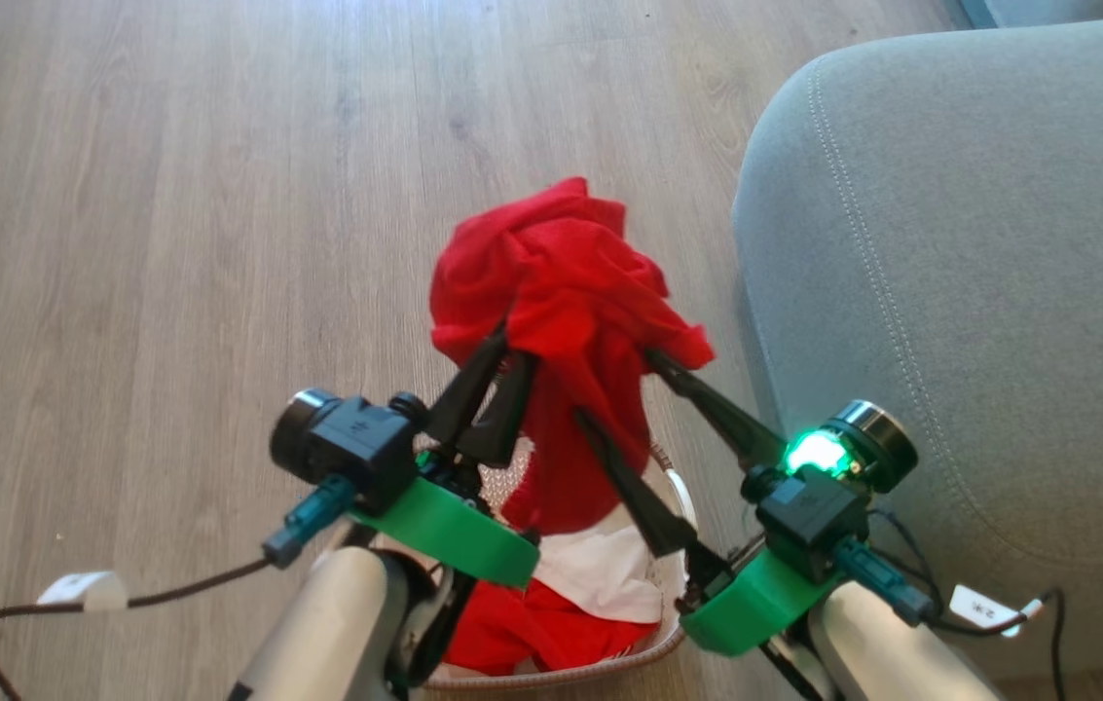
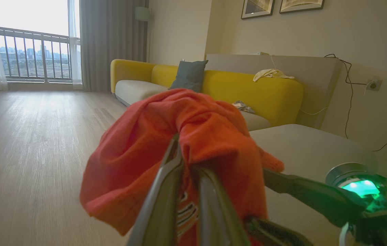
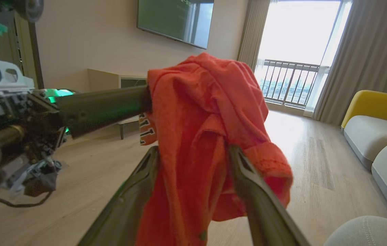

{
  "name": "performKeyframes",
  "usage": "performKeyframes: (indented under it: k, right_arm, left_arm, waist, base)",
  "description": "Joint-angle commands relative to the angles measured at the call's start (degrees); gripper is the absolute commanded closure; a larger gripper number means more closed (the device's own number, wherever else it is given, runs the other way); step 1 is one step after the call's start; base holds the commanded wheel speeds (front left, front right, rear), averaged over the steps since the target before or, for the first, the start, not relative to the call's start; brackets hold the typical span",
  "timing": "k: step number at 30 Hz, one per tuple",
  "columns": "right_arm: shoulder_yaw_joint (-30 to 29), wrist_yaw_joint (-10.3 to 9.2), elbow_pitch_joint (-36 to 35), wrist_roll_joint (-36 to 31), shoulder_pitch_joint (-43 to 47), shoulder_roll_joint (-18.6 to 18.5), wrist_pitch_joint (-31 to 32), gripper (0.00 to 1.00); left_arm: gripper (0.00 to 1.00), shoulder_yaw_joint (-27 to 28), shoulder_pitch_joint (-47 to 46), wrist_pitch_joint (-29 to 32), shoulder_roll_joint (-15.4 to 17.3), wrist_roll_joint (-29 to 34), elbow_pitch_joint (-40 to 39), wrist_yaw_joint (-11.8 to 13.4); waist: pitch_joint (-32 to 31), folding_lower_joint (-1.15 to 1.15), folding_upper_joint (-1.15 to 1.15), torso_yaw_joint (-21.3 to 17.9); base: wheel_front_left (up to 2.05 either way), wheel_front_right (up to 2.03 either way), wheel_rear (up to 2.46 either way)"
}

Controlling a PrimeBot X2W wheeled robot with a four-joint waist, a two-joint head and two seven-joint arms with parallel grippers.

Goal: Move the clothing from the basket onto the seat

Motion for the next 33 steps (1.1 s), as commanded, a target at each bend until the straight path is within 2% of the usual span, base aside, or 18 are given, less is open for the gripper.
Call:
performKeyframes:
  k: [1, 24, 25, 26, 27, 28, 33]
  right_arm:
    - [-0.15, -0.01, -1.16, -0.74, -2.13, 0.9, -0.37, 0.0]
    - [-5.53, -0.01, 5.58, -5.51, -3.82, 4.37, -0.37, 0.0]
    - [-5.86, -0.01, 5.63, -5.52, -3.73, 4.43, -0.37, 0.44]
    - [-6.17, -0.01, 5.73, -5.28, -3.59, 4.48, -0.37, 0.67]
    - [-6.27, -0.01, 5.9, -4.84, -3.47, 4.52, -0.37, 0.97]
    - [-6.34, -0.01, 6.02, -4.64, -3.47, 4.55, -0.37, 1.0]
    - [-7.61, -0.01, 4.95, -4.33, -3.51, 4.6, -0.37, 1.0]
  left_arm:
    - [1.0, 0.67, -3.14, -0.55, 0.39, 0.39, -1.49, -0.51]
    - [1.0, -6.64, -2.76, -0.55, 0.39, -0.27, 1.13, -0.93]
    - [1.0, -6.83, -2.69, -0.55, 0.39, -0.3, 1.27, -1.0]
    - [1.0, -7.03, -2.64, -0.55, 0.39, -0.25, 1.43, -1.1]
    - [1.0, -7.28, -2.6, -0.55, 0.39, -0.09, 1.66, -1.26]
    - [1.0, -7.53, -2.53, -0.55, 0.39, 0.02, 1.91, -1.42]
    - [1.0, -8.19, -2.36, -0.55, 0.39, -0.09, 2.27, -1.68]
  waist:
    - [0.1, 0.0, 0.0, 0.25]
    - [-0.65, 0.0, 0.0, 1.35]
    - [-0.66, 0.0, 0.0, 1.47]
    - [-0.68, 0.0, 0.0, 1.6]
    - [-0.69, 0.0, 0.0, 1.73]
    - [-0.69, 0.0, 0.0, 1.84]
    - [-0.56, 0.0, 0.0, 2.26]
  base:
    - [0.0, 0.0, 0.0]
    - [0.0, 0.0, 0.0]
    - [0.0, 0.0, 0.0]
    - [0.0, 0.0, 0.0]
    - [0.0, 0.0, 0.0]
    - [0.0, 0.0, 0.0]
    - [0.0, 0.0, 0.0]
